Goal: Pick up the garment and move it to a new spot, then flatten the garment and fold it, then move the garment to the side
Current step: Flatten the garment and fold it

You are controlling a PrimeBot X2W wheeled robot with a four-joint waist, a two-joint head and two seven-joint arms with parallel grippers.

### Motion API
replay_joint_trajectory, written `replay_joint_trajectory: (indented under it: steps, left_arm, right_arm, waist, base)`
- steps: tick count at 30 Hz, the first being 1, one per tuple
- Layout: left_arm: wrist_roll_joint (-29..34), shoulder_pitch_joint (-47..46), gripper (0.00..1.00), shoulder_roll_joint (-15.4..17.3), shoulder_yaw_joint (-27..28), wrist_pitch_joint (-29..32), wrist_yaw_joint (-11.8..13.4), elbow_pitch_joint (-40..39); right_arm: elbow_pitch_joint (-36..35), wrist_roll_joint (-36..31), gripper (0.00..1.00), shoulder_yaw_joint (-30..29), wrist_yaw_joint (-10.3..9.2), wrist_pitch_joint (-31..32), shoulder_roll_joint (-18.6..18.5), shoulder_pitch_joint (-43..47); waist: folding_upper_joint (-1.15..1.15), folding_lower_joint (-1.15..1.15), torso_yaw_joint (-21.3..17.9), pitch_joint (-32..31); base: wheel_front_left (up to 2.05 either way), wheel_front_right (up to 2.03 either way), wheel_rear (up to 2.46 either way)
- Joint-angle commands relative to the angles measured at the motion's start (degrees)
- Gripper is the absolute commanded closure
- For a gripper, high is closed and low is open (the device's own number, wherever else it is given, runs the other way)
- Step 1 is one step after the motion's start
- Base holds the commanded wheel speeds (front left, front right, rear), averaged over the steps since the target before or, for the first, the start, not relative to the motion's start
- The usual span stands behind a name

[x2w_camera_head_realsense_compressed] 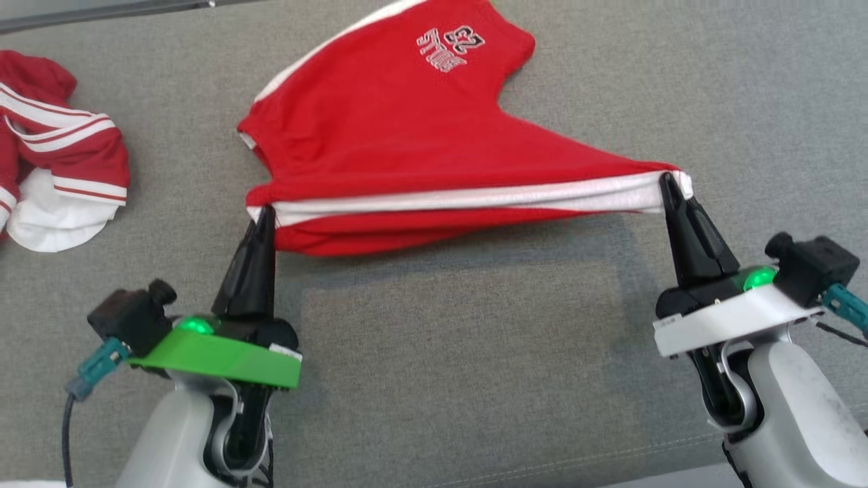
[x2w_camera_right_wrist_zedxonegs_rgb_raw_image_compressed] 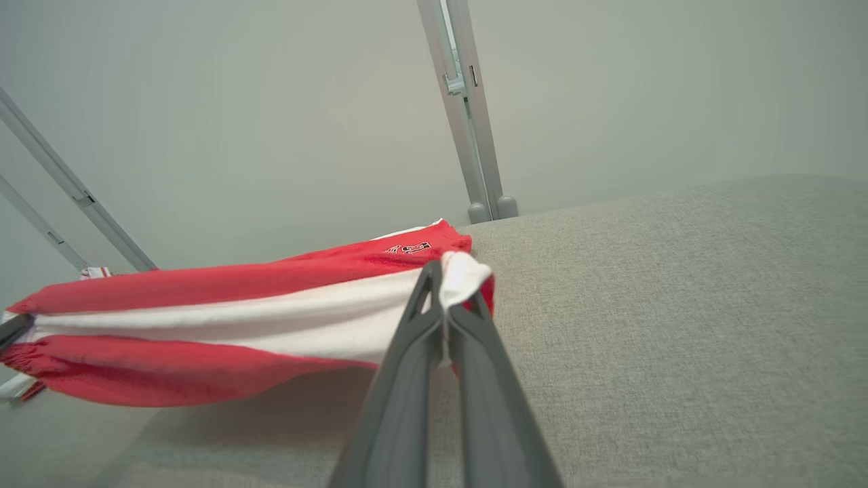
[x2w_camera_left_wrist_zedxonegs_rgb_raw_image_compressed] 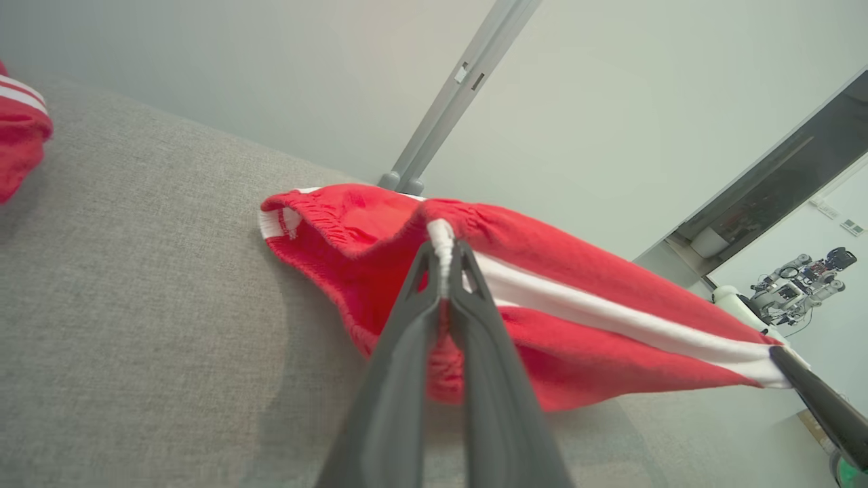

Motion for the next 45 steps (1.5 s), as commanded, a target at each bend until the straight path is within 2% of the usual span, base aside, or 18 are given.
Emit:
replay_joint_trajectory:
  steps: [1,14,24,34,45]
  left_arm:
    - [1.18,2.62,1.00,-0.28,0.81,-0.21,-0.10,-0.78]
    - [5.92,20.30,1.00,-6.24,4.38,-0.22,-0.09,-7.66]
    - [6.34,27.48,1.00,-7.14,3.32,-0.21,-0.10,-11.09]
    - [5.85,24.89,1.00,-7.60,1.72,-0.21,-0.10,-9.42]
    - [1.41,18.38,1.00,-8.26,0.79,-0.18,-0.10,-3.54]
  right_arm:
    - [-0.76,-0.33,1.00,-0.66,-0.02,-0.38,-0.29,2.32]
    - [-6.77,-0.13,1.00,-1.86,-0.05,-0.37,0.33,16.92]
    - [-8.83,0.60,1.00,-1.20,-0.05,0.64,-0.20,21.78]
    - [-7.70,1.42,1.00,-0.29,-0.04,2.40,-0.92,20.50]
    - [-4.34,0.94,1.00,-1.77,-0.04,4.38,-2.55,14.65]
  waist:
    - [0.01,0.00,0.01,-2.82]
    - [0.01,0.00,-0.99,-10.42]
    - [0.01,0.00,-1.51,-11.94]
    - [0.01,0.00,-0.14,-11.45]
    - [0.01,0.00,3.39,-9.47]
  base:
    - [0.00,0.00,0.00]
    - [0.00,0.00,0.00]
    - [0.00,0.00,0.00]
    - [0.00,0.00,0.00]
    - [0.00,0.00,0.00]
